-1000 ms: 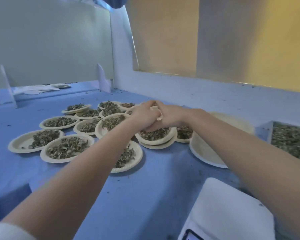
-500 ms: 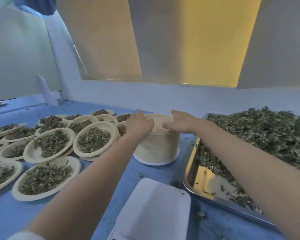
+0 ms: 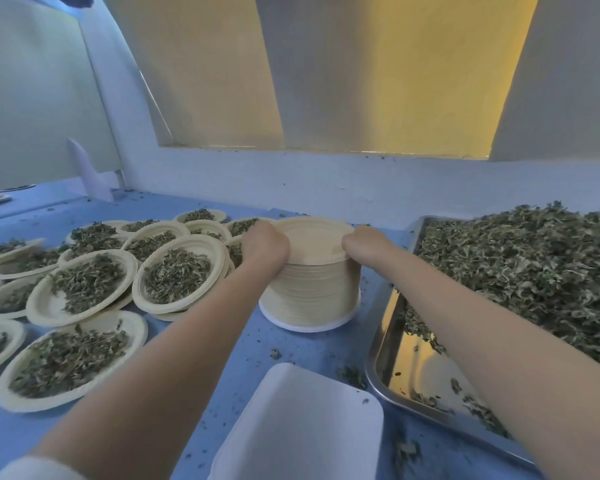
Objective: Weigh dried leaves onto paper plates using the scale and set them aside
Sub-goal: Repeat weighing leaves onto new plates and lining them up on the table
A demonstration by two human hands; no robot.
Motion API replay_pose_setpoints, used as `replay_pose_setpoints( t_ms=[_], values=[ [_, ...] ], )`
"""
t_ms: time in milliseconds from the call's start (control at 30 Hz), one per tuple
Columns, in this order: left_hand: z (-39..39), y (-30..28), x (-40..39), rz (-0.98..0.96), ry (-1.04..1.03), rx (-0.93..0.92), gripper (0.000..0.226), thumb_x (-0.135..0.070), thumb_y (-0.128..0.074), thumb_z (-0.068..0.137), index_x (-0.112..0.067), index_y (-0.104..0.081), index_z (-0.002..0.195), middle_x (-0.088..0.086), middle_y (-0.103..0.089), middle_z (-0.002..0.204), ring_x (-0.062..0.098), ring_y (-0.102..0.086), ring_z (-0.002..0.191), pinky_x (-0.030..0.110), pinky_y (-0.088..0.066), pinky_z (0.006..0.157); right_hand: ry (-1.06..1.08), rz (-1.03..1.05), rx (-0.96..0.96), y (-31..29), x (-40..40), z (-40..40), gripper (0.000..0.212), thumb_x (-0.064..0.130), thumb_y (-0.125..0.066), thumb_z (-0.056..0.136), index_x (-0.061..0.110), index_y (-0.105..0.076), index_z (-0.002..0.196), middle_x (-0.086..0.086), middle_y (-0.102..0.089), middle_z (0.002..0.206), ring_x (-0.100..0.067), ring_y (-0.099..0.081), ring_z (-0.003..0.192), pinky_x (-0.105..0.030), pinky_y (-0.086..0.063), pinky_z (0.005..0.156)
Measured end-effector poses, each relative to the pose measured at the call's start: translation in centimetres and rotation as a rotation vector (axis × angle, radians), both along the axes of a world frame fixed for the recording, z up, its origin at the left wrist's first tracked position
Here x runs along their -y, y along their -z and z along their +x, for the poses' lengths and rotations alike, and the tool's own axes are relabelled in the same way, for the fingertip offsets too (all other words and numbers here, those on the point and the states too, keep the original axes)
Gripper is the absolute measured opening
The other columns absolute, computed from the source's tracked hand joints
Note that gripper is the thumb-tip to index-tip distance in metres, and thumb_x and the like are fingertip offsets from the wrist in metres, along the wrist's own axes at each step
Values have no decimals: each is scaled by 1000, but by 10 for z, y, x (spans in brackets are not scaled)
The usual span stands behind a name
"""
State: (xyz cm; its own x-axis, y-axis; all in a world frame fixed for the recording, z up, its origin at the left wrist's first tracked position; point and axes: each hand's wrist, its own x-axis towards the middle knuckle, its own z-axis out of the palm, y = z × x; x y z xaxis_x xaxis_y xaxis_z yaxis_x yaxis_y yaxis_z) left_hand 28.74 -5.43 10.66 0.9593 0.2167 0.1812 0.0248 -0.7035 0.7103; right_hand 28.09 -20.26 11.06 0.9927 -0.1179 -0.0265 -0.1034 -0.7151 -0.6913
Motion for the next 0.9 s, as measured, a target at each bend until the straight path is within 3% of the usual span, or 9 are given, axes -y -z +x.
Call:
replay_pose_setpoints(
  t_ms=[100,167,233,367,467,533,600,767,900],
  values=[
    [-3,-11,2,16,6,13,25,2,-34,91,2,-52,107,22,-56,119,33,-51,107,31,-33,74,23,-3,32,-12,2,-5,18,1,-33,93,-1,-50,100,-12,-46,91,-14,-28,59,-27,-19,49],
    [-7,-21,1,14,19,19,24,1,-33,91,3,-50,108,23,-53,120,34,-49,106,32,-34,76,30,45,40,-21,2,-9,39,1,-33,93,-10,-40,130,-21,-49,128,-14,-27,60,-28,-18,52],
    [-15,-32,-2,5,35,27,14,2,-32,91,-2,-43,84,24,-53,116,32,-49,96,34,-37,74,24,47,68,-31,1,-18,49,-1,-34,93,-14,-28,140,-23,-34,147,-13,-22,58,-28,-16,53],
    [-42,-45,-10,-59,66,64,31,6,-30,89,-12,-24,65,11,-37,74,18,-31,60,27,-27,52,-2,-8,134,-43,-2,-41,51,-1,-35,92,-12,-29,141,-26,-26,150,-14,-17,56,-28,-13,52],
    [-77,-47,-19,-104,89,89,32,7,-29,89,-13,-21,65,4,-25,69,18,-21,58,26,-21,52,-52,-36,118,-42,-1,-70,32,0,-36,90,-14,-54,112,-29,-32,146,-15,-13,55,-29,-13,52],
    [-105,-41,-26,-123,92,105,26,7,-30,88,-8,-29,67,11,-36,75,24,-32,63,30,-28,55,-63,-45,97,-33,-2,-93,29,4,-38,90,-10,-49,113,-30,-51,123,-15,-17,56,-30,-14,52],
    [-134,-32,-33,-160,85,105,16,7,-31,86,8,-46,89,26,-51,99,31,-44,71,39,-36,57,-87,-62,62,-21,-6,-118,30,10,-40,91,5,-42,120,-18,-52,97,-16,-27,60,-31,-18,53],
    [-187,8,-50,-185,106,44,37,5,-32,86,3,-46,121,24,-48,126,31,-51,89,33,-41,63,-122,-112,8,19,-20,-176,15,15,-41,91,8,-41,104,-11,-47,95,-24,-41,78,-31,-27,55],
    [-209,48,-56,-158,102,-50,37,4,-34,87,-2,-45,122,17,-48,123,28,-48,96,36,-40,75,-98,-279,12,54,-24,-197,26,20,-38,90,7,-47,110,-13,-49,113,-30,-41,111,-40,-39,91]
  ],
)
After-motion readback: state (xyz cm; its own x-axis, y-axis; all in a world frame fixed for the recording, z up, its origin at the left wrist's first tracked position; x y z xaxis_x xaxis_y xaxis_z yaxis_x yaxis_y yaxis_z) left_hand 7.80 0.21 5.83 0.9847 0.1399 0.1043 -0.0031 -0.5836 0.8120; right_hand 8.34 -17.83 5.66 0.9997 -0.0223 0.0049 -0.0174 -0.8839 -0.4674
